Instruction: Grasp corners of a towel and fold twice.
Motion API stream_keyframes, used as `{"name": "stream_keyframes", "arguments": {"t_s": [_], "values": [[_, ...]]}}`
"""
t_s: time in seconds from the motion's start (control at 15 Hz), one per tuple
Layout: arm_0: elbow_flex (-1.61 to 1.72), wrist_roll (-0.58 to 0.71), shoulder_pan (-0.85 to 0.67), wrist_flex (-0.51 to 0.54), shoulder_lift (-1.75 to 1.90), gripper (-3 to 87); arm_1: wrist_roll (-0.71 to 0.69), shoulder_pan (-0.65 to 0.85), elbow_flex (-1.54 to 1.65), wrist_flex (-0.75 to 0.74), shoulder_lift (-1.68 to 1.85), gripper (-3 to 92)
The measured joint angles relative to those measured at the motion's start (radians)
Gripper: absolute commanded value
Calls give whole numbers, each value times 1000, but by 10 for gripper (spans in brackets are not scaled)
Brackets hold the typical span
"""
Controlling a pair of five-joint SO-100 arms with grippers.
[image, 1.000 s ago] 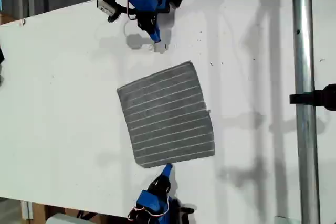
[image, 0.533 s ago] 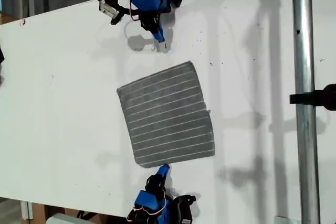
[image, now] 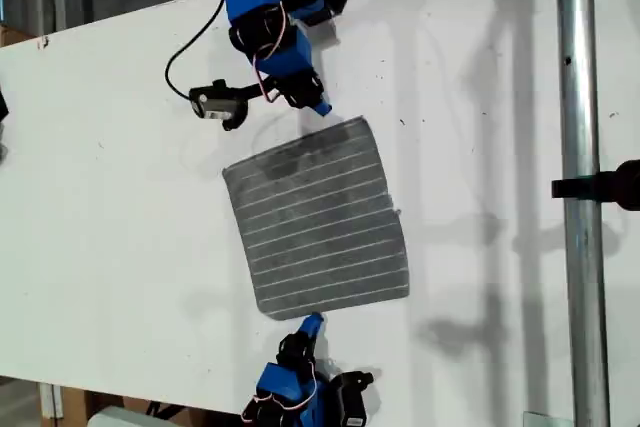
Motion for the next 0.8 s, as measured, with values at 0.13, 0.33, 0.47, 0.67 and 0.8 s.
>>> {"name": "stream_keyframes", "arguments": {"t_s": [0.13,0.33,0.47,0.67,0.8], "values": [[0,-2,0,0,0,-26,-61,-57,-153,38,-247,4],[0,-2,0,0,0,-22,-109,-97,-393,176,-552,270],[0,8,0,0,0,-20,-143,-100,-488,189,-649,346],[0,11,0,0,0,-18,-178,-92,-517,189,-657,367],[0,11,0,0,0,-18,-178,-78,-517,201,-657,367]]}}
